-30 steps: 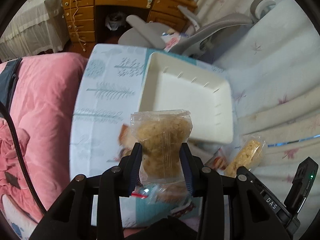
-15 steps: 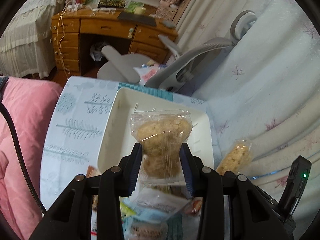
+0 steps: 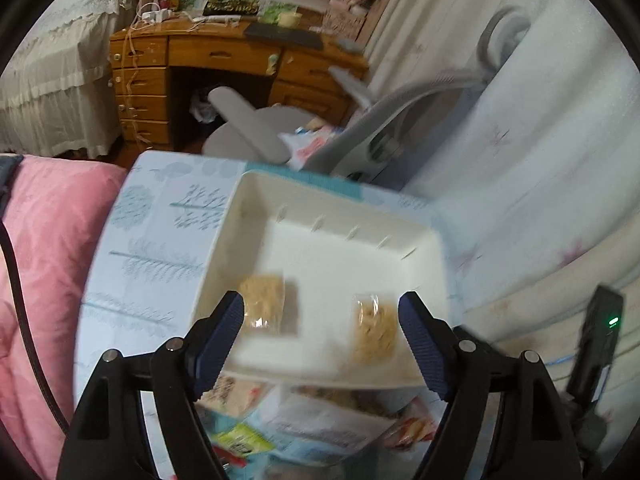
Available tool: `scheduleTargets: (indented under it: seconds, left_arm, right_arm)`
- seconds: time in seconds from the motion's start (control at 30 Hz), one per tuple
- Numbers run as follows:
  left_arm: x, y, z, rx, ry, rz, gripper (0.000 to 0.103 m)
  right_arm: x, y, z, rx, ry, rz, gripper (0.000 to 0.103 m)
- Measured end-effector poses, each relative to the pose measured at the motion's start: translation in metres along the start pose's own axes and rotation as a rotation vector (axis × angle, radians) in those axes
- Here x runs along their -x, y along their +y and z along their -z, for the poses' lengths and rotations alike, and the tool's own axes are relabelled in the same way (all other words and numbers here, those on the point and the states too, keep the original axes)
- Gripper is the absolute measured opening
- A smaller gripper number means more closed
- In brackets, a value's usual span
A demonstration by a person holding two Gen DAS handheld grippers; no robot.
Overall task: Organize snacks
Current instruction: 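Carry both bags into the white tray while both tools open to release, then withdraw both open tools from the tray back to the snack pile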
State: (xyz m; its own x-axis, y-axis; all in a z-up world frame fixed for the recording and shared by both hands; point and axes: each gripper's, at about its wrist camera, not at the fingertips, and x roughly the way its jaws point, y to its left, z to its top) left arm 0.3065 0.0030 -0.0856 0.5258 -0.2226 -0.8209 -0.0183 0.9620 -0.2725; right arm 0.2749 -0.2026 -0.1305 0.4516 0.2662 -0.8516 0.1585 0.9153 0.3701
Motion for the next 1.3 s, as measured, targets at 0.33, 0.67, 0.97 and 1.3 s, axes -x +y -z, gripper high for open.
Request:
scheduleTargets:
  seconds: [0.33,0.67,0.97,1.3]
  left_arm:
    - [0.020,0.016,0.024,-0.057,0.042,-0.006,0.079]
    - [0.051,0.038,0.064,-0.117,0.055,0.038,0.079]
    - [0.069,0.054,0.108,-0.150,0.113,0.067,0.079]
    - [0.069,0.056,0.147,-0.175,0.228,0.074,0.080]
  right_arm:
    - [0.019,-0.005,0.023,-0.061,-0.045,0.043,0.080]
    - [0.059,-0.006,0.082,-0.105,-0.139,0.079,0.080]
    - [0.087,-0.005,0.146,-0.129,-0.203,0.135,0.080]
    - [0.101,-0.011,0.199,-0.120,-0.224,0.245,0.080]
